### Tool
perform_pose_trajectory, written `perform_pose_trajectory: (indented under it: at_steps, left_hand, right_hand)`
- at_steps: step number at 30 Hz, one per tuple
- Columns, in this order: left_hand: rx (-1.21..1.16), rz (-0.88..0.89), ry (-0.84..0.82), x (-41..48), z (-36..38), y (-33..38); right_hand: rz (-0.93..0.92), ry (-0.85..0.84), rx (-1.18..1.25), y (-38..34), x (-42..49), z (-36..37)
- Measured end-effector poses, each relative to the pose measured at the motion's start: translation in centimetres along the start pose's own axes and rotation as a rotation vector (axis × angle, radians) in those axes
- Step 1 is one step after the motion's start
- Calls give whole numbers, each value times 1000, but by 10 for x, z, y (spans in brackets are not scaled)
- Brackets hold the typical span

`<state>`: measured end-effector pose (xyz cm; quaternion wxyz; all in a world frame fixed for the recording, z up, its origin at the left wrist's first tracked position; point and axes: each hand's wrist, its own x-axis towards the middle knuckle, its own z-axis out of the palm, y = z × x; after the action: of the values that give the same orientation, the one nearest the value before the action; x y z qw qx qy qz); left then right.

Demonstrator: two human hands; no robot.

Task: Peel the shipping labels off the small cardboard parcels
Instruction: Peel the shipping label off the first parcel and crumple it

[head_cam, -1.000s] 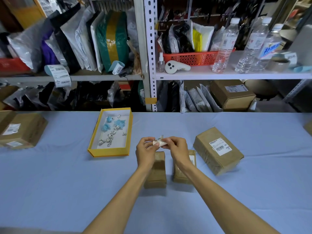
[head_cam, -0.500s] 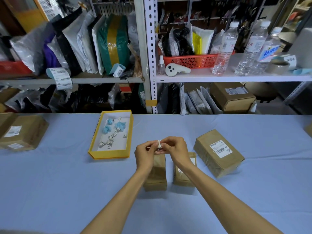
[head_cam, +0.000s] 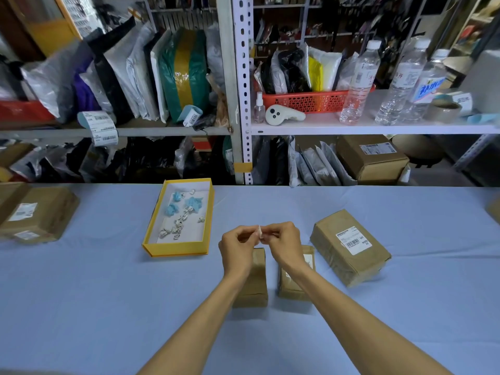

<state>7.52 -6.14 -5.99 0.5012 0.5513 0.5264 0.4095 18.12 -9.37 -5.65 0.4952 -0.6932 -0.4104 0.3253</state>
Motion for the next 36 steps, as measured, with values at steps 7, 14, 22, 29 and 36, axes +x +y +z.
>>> perform_pose_trajectory:
  at_steps: [7,14,22,29,36]
  left_hand:
    - [243,107,-18,4,3,2]
    - [17,-53,-253,8,2,10]
    - [89,-5,-125,6,5,8]
    - [113,7,45,8,1,10]
    - [132,34,44,19,1,16]
  right_hand:
    - [93,66,125,1,4,7]
    - [97,85,182,7,17,-21]
    - [108,95,267,10,11,-12]
    - [13,-99,144,-4,11,-11]
    - [75,-132,381,-10,16,-20]
